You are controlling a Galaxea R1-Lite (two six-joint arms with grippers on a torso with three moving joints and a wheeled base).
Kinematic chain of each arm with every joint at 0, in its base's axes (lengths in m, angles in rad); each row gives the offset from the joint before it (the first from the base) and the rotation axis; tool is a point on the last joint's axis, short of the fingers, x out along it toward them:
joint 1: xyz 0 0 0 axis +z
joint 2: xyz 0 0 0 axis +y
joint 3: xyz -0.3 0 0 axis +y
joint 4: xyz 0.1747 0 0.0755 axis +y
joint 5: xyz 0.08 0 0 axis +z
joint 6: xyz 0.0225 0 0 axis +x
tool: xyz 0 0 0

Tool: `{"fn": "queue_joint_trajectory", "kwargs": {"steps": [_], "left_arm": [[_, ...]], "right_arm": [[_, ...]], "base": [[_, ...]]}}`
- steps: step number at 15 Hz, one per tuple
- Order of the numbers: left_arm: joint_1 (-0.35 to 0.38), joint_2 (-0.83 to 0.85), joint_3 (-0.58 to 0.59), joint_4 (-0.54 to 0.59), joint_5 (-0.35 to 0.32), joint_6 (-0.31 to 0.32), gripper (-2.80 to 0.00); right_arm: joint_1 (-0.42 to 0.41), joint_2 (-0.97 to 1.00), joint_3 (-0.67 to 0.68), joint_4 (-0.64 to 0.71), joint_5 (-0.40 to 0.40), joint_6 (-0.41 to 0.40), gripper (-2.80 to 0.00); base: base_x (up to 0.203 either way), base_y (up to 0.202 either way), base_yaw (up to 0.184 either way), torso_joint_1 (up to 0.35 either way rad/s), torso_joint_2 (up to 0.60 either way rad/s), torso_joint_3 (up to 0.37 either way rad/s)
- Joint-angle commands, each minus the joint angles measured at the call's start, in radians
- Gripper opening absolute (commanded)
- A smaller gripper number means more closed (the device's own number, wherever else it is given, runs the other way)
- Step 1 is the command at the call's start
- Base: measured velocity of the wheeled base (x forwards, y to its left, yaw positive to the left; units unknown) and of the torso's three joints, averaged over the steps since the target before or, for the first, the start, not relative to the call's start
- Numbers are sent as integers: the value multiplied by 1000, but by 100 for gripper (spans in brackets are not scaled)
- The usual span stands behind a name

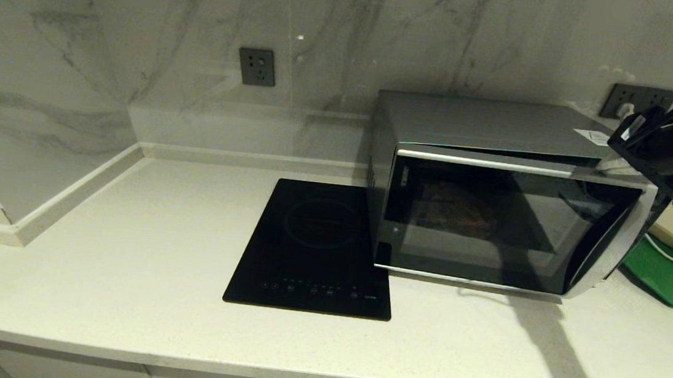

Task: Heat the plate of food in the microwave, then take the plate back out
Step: Open the microwave oven

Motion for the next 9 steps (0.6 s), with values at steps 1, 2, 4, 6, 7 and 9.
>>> {"fn": "queue_joint_trajectory", "kwargs": {"steps": [1, 2, 4, 6, 7, 9], "left_arm": [[0, 0, 0, -1, 0, -1, -280], [0, 0, 0, -1, 0, -1, -280], [0, 0, 0, -1, 0, -1, -280], [0, 0, 0, -1, 0, -1, -280], [0, 0, 0, -1, 0, -1, -280], [0, 0, 0, -1, 0, -1, -280]], "right_arm": [[-1, 23, 1, 11, 2, 3, -280], [-1, 25, 1, 11, 2, 3, -280], [-1, 15, 9, 12, 2, 4, -280], [-1, -9, 17, 14, 2, 4, -280], [-1, -23, 20, 19, 2, 3, -280], [0, -65, 28, 74, 15, 2, -280]], "base": [[0, 0, 0, 0, 0, 0], [0, 0, 0, 0, 0, 0], [0, 0, 0, 0, 0, 0], [0, 0, 0, 0, 0, 0], [0, 0, 0, 0, 0, 0], [0, 0, 0, 0, 0, 0]]}}
